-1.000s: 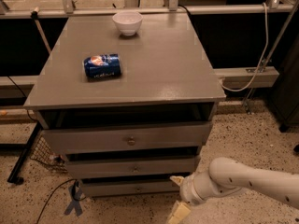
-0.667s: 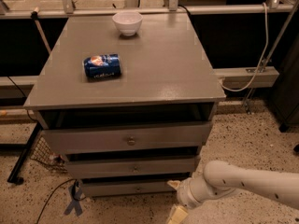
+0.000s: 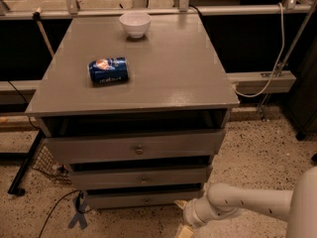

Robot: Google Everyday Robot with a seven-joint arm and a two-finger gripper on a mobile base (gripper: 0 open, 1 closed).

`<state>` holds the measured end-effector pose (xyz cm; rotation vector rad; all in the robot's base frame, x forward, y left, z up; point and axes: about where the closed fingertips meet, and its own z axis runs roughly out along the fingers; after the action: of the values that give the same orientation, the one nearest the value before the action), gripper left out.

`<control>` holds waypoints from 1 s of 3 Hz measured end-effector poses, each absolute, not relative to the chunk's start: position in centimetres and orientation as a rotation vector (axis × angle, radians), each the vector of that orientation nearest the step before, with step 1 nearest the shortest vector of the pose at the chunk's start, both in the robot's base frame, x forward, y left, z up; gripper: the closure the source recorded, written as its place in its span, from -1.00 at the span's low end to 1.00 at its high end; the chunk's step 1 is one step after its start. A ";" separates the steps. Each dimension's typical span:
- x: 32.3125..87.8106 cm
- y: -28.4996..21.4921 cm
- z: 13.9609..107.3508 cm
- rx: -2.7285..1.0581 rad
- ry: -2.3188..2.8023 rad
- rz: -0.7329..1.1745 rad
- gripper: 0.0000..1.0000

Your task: Open bottom drawer

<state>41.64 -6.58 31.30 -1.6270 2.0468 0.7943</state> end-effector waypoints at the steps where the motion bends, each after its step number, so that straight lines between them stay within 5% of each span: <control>1: 41.9 -6.5 30.8 -1.636 2.044 0.784 -1.00; 3: 43.1 -7.2 28.1 -1.674 2.082 0.660 -1.00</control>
Offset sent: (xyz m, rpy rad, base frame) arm 0.0206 -0.0134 -0.0389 -0.0923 -0.0497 -0.0134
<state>43.12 -7.16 28.09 -1.6736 2.0820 0.6598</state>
